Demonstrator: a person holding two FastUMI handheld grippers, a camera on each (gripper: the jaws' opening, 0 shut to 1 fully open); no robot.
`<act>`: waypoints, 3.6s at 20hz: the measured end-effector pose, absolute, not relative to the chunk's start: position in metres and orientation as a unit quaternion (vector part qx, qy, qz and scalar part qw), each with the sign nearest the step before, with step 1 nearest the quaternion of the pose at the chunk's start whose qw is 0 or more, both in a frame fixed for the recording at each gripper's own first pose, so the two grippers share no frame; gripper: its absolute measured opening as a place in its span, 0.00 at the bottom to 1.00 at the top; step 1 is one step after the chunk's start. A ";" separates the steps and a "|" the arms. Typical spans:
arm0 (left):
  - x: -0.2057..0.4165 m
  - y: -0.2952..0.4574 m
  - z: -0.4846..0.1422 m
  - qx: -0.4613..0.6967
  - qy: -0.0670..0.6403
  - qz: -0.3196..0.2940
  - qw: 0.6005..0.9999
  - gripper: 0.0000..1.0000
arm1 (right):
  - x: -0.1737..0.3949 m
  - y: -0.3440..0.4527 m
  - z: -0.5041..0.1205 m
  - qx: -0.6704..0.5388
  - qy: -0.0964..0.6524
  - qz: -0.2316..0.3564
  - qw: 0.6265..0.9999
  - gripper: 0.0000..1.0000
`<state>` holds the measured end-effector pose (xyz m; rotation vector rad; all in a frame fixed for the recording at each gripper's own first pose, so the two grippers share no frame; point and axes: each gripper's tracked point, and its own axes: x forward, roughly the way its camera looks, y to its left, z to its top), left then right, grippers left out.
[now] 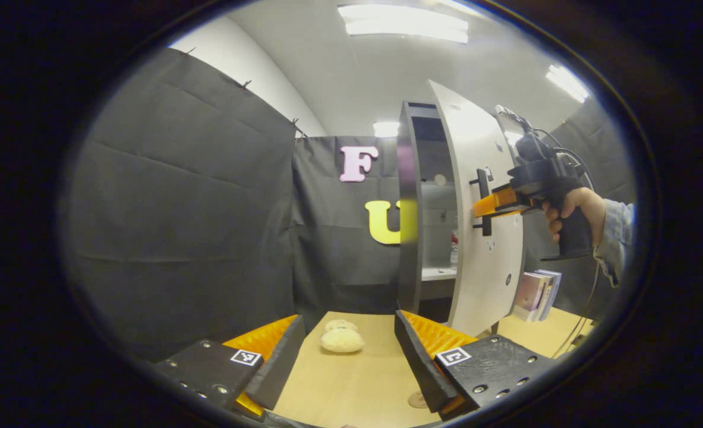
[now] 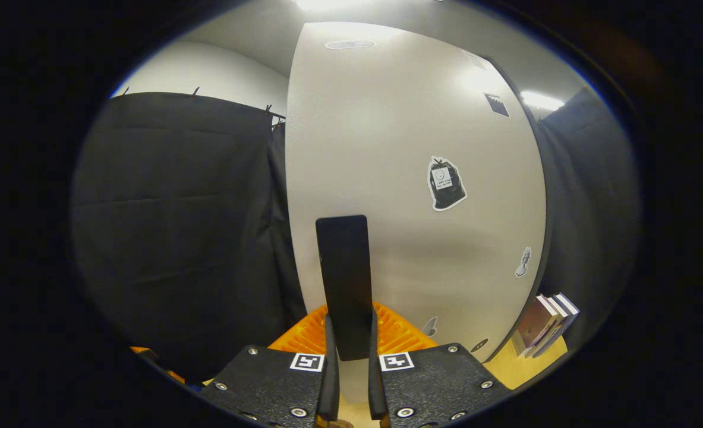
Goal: Open the cabinet door with the right hand, grasp the bottle in the cabinet with the left hand and place it on the coaster, then close the cabinet door with the right hand.
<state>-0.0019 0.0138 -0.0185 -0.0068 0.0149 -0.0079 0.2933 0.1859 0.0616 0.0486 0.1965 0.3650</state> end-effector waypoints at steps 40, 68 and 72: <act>0.030 -0.183 -0.004 -0.003 0.001 -0.148 0.989 0.90 | 0.259 0.067 0.067 0.032 0.061 0.080 0.994 0.14; 0.148 -0.260 0.053 -0.035 0.006 -0.162 0.986 0.93 | 0.231 -0.031 0.037 0.029 0.049 -0.087 0.995 0.93; 0.192 -0.270 0.060 -0.045 0.005 -0.180 0.983 0.90 | 0.226 -0.035 0.031 0.043 0.064 -0.121 0.990 0.91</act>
